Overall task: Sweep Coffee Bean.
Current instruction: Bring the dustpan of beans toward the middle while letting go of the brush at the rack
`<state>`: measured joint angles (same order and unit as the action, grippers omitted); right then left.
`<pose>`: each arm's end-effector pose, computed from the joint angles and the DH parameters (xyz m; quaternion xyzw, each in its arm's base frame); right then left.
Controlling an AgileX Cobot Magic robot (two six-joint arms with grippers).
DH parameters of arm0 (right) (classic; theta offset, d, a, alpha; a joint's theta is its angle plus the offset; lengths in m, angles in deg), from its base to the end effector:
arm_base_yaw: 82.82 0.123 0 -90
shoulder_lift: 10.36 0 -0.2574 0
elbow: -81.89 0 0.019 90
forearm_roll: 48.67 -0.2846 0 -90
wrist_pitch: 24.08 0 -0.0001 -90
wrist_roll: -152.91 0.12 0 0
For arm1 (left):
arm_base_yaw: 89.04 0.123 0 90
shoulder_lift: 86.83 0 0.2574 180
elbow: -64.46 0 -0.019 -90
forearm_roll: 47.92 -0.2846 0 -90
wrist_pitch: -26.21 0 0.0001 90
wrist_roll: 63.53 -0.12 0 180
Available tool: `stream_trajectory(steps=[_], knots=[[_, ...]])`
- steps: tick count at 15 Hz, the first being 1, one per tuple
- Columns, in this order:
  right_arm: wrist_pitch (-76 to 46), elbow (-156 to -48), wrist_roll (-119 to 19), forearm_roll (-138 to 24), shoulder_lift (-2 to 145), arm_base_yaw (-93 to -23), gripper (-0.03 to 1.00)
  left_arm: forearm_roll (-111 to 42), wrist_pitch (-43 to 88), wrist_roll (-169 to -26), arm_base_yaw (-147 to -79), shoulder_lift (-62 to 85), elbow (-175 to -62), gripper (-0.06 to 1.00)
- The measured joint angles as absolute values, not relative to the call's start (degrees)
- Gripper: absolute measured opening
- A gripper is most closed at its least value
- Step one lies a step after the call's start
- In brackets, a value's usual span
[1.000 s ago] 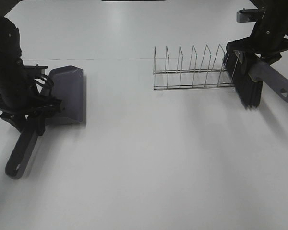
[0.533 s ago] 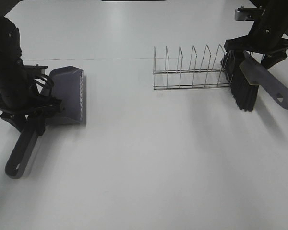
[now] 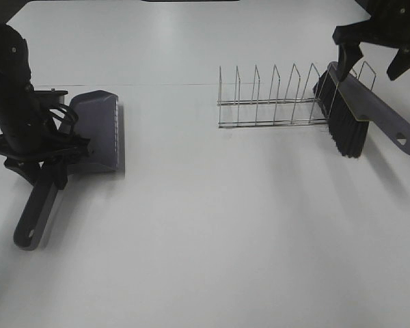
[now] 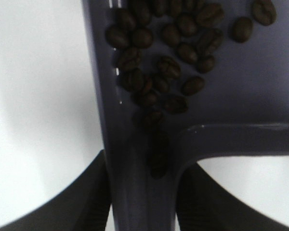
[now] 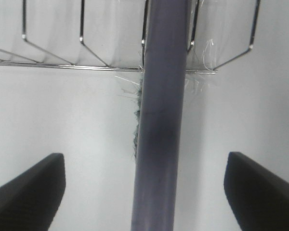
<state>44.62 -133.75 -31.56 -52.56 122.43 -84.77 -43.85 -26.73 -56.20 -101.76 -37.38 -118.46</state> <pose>0.4889 -0.0091 0.1792 -0.0135 0.9918 0.0260 0.1247 0.3918 -0.0954 0.0401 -0.0255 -0.9993 0.0269 0.0098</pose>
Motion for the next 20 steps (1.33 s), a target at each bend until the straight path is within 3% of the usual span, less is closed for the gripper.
stream_trajectory(steps=[8, 13, 16, 20], knots=[[45.7, -130.5, -32.6, -52.9, 105.0, -84.8, 0.78, -41.9, -22.1, -57.4, -101.8, -40.1, -118.3, 0.35], [45.7, -119.1, -33.1, -52.9, 93.7, -84.8, 0.78, -41.9, -20.9, -57.7, -101.8, -40.1, -118.3, 0.37], [45.7, -109.4, -34.2, -52.9, 85.1, -84.8, 0.78, -41.9, -23.3, -57.9, -101.8, -40.1, -118.3, 0.72], [45.7, -98.2, -34.5, -52.9, 73.0, -84.8, 0.78, -43.5, -29.5, -57.6, -101.8, -39.8, -118.3, 0.79]])
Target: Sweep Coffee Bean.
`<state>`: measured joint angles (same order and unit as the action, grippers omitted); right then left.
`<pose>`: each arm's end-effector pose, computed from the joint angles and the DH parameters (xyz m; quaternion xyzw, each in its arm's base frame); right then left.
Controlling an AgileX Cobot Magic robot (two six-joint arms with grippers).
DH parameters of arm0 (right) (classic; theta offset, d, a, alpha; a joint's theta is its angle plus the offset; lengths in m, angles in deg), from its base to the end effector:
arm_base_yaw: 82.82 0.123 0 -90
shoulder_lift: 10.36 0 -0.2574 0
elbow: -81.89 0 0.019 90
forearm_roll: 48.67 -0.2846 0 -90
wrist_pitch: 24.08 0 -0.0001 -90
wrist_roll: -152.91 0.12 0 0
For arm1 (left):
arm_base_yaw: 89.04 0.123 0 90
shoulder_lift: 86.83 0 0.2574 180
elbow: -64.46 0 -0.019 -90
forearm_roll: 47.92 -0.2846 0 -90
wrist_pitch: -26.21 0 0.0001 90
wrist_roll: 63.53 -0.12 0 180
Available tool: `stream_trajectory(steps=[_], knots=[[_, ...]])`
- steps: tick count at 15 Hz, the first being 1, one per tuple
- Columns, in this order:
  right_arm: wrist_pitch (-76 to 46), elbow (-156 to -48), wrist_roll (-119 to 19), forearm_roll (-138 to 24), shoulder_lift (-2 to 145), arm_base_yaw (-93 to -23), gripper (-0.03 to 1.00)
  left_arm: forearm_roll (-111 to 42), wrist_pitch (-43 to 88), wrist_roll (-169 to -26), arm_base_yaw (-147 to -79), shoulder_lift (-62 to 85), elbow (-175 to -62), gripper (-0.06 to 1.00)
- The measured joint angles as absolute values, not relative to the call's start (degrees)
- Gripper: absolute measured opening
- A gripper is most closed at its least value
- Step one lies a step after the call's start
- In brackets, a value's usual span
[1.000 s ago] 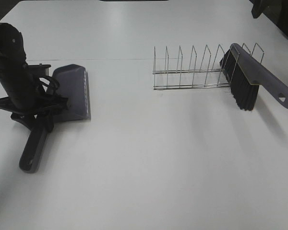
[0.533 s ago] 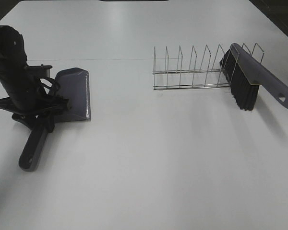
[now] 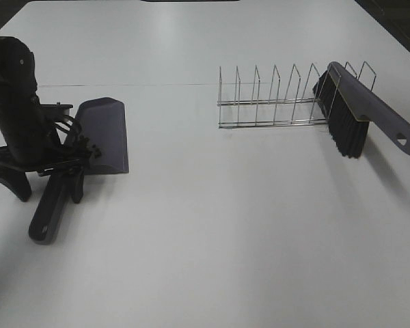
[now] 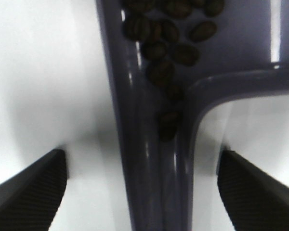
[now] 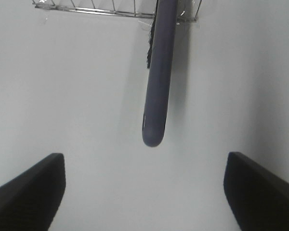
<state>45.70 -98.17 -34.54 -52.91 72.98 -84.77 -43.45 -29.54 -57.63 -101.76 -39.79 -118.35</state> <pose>0.3049 -0.0020 0.3241 -0.0423 0.9709 0.0175 0.2350 0.3816 -0.0941 0.0233 -0.0358 -0.9976 0.0223 0.0558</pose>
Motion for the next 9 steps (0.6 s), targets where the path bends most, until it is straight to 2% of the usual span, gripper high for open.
stream_trajectory(steps=[9], knots=[[45.9, -72.3, -37.1, -52.9, 39.5, -84.8, 0.78, -47.5, -30.5, -54.9, -101.8, -21.1, -118.2, 0.8]])
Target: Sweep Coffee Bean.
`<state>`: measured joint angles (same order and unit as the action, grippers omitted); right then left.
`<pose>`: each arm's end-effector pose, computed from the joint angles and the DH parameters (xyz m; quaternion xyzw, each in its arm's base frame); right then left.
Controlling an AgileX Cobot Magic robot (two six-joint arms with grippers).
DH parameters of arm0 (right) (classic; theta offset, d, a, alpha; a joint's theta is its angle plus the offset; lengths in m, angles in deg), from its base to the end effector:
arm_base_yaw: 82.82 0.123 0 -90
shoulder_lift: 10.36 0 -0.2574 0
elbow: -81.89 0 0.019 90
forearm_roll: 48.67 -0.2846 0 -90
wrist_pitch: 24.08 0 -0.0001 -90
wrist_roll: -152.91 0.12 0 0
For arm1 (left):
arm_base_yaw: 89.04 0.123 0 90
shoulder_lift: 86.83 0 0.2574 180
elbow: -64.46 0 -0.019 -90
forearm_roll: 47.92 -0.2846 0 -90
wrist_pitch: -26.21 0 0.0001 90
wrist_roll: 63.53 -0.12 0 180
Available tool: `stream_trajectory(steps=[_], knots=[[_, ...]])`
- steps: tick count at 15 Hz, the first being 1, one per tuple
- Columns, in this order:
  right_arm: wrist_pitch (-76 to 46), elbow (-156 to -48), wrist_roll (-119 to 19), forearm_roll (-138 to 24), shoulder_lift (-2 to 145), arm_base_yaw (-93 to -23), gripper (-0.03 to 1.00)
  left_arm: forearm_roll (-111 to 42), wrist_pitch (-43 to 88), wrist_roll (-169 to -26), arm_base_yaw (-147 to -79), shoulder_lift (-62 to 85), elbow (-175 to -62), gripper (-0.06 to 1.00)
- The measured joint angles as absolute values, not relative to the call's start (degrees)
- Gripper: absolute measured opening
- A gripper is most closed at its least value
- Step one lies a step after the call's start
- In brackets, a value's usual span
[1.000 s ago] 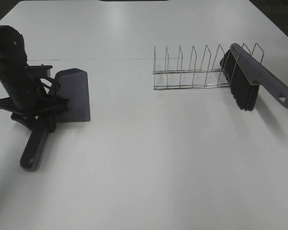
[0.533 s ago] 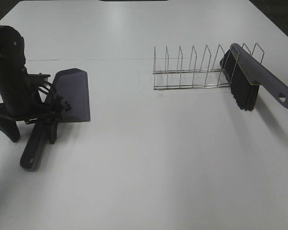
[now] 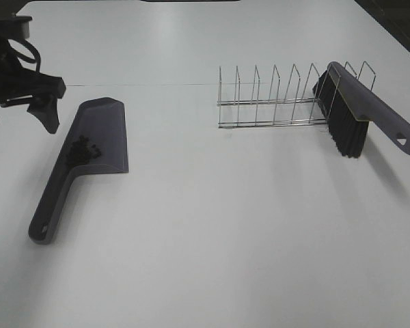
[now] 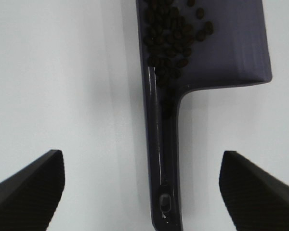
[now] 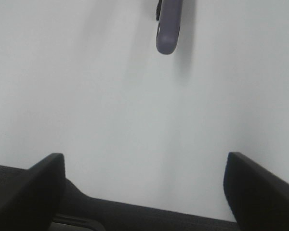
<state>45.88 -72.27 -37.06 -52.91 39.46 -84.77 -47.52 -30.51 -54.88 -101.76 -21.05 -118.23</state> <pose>0.1727 0.0025 0.3098 -0.0649 0.9525 0.0061 0.2976 0.3916 -0.0891 0.1535 0.0337 0.9942 -0.0220 0.1000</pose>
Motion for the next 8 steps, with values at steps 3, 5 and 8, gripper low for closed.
stream_trajectory(steps=[3, 5, 8], knots=[[46.0, -65.2, -38.7, -52.9, 30.9, -84.8, 0.78, -47.6, -32.3, -54.9, -101.8, -15.3, -118.2, 0.8], [46.0, -60.1, -38.7, -53.0, 24.3, -84.8, 0.78, -47.6, -34.8, -54.9, -101.8, -10.9, -118.2, 0.8], [46.0, -51.6, -39.2, -54.5, 16.7, -84.8, 0.77, -47.9, -40.4, -54.9, -101.8, -0.4, -118.2, 0.8]])
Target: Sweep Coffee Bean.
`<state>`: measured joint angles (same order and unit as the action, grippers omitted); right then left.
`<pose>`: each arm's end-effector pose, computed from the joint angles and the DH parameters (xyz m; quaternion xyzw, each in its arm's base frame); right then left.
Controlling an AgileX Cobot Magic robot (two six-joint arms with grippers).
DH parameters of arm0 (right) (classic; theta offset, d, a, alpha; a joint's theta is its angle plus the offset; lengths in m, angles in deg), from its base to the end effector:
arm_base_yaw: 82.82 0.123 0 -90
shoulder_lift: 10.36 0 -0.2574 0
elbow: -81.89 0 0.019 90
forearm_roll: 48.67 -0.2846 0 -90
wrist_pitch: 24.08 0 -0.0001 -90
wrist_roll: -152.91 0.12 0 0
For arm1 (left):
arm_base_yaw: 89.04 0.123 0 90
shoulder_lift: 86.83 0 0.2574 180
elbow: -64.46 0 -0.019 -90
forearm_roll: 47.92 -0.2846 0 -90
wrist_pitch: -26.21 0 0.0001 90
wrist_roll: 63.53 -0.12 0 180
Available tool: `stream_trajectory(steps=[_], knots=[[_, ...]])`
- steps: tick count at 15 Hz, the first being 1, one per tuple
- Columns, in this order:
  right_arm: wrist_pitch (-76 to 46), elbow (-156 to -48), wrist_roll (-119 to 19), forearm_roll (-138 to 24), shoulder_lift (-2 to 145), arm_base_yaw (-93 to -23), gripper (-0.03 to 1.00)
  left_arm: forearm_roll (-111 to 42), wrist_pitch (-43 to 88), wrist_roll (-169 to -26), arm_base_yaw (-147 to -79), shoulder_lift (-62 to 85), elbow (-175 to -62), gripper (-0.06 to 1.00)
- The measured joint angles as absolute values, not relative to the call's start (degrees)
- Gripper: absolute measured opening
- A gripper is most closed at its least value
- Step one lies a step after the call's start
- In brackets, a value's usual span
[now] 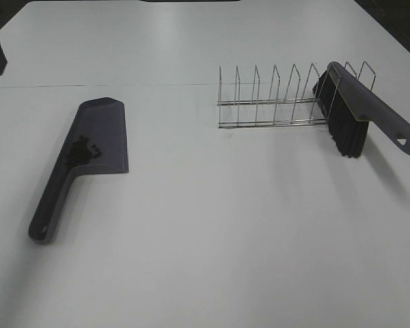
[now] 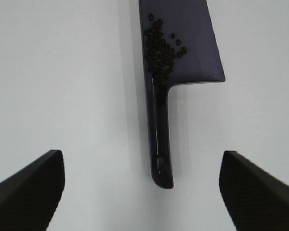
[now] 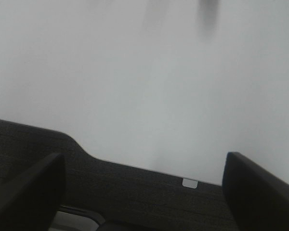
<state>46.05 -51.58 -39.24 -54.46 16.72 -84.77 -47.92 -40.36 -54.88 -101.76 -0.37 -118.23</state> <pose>0.1095 0.0077 0.2424 -0.0828 0.9455 0.0120 0.3146 0.3382 -0.0763 0.2838 0.0348 0.9800 -0.0363 0.1924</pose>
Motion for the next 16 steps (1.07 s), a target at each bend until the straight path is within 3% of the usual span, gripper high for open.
stream_trajectory(steps=[9, 12, 16], knots=[[40.7, -48.0, -40.0, -63.3, 0.0, -84.8, 0.77, -47.9, -43.2, -56.0, -101.8, 31.4, -117.5, 0.8], [40.4, -48.0, -40.1, -63.4, 0.0, -84.8, 0.77, -47.9, -43.2, -56.0, -101.8, 42.9, -111.4, 0.8], [40.3, -48.0, -40.1, -63.4, 0.0, -84.8, 0.77, -48.4, -43.9, -56.0, -101.8, 65.1, -94.0, 0.8]])
